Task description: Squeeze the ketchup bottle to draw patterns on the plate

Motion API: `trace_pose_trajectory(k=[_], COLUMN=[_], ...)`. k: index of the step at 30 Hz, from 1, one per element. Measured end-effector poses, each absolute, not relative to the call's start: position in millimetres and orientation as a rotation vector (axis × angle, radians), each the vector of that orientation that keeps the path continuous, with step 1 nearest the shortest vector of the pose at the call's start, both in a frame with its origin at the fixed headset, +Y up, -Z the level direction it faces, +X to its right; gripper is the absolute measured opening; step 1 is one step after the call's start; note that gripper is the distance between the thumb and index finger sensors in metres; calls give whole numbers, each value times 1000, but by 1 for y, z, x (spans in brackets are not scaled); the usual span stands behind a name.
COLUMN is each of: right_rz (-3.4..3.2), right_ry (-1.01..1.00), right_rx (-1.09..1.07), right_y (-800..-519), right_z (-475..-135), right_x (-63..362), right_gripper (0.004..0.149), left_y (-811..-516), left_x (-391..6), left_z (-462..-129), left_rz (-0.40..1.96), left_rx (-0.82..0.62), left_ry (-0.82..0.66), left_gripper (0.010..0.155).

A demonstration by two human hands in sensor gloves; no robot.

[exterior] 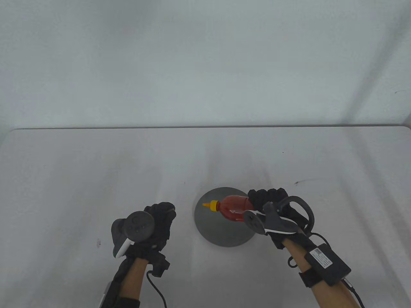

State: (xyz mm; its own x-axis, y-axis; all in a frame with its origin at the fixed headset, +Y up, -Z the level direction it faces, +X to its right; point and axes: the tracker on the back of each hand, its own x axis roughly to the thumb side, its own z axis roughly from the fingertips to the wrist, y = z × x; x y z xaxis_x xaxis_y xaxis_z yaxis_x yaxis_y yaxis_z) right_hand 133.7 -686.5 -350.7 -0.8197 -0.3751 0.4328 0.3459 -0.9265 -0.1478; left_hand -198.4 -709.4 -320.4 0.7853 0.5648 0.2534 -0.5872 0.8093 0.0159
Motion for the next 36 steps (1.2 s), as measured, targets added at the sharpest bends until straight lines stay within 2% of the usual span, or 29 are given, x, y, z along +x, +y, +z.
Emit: trace_pose_trajectory(k=[22, 36], right_rz=[-2695, -2733], right_ry=[124, 106], right_rx=[-588, -623], right_y=[-691, -692], right_z=[-352, -328], right_x=[128, 145], right_gripper=[89, 88], left_y=[-707, -705], left_x=[-204, -206], left_z=[-322, -322], left_rz=[664, 658], left_rx=[120, 138], left_ry=[-240, -232], left_gripper=[52, 52])
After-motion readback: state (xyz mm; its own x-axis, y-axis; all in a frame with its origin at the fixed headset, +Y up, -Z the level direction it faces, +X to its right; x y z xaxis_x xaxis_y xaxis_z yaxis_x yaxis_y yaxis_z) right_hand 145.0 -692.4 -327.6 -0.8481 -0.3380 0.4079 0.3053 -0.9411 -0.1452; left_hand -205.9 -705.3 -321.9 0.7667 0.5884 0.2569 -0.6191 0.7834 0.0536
